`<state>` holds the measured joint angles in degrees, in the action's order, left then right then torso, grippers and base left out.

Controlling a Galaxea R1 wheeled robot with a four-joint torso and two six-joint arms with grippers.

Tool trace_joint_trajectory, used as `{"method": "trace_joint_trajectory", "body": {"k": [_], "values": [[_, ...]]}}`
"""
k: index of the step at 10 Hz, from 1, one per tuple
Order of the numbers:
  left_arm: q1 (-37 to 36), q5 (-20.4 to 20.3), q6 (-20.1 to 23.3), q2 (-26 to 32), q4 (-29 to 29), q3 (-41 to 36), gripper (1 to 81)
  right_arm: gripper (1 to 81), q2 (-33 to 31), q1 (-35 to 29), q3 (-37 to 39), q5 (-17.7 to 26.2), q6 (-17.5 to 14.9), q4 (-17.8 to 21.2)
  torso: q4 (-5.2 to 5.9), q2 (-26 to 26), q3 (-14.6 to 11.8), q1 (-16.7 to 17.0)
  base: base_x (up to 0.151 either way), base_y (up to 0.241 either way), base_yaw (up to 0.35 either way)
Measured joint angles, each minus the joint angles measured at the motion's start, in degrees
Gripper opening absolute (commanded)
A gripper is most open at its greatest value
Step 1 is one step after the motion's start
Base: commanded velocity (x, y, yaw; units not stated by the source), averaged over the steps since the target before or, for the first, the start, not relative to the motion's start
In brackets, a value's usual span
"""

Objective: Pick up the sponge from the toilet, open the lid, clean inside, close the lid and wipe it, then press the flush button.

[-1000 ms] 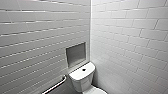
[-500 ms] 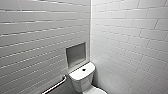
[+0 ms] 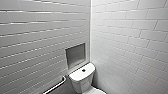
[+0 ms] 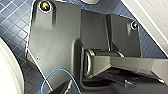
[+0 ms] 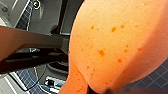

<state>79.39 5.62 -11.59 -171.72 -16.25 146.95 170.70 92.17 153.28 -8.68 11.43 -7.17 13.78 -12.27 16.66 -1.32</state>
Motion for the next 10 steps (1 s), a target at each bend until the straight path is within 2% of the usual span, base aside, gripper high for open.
{"method": "trace_joint_trajectory", "body": {"k": [7, 10], "values": [[-0.7, -0.5, 0.0, 0.0, 0.0, 0.0, 81.1, 1.0, -0.1, -0.5, 0.2, -0.1, 0.0, -0.2, 0.00, 0.1, 0.0, 0.0, 0.085, 0.000, 0.000], [-0.9, -0.7, 0.0, 0.0, 0.0, 0.0, 81.1, 1.0, -0.3, -0.9, 0.3, 0.1, 0.0, -0.2, 0.00, 0.1, 0.0, -0.1, 0.000, 0.000, 0.000]]}}
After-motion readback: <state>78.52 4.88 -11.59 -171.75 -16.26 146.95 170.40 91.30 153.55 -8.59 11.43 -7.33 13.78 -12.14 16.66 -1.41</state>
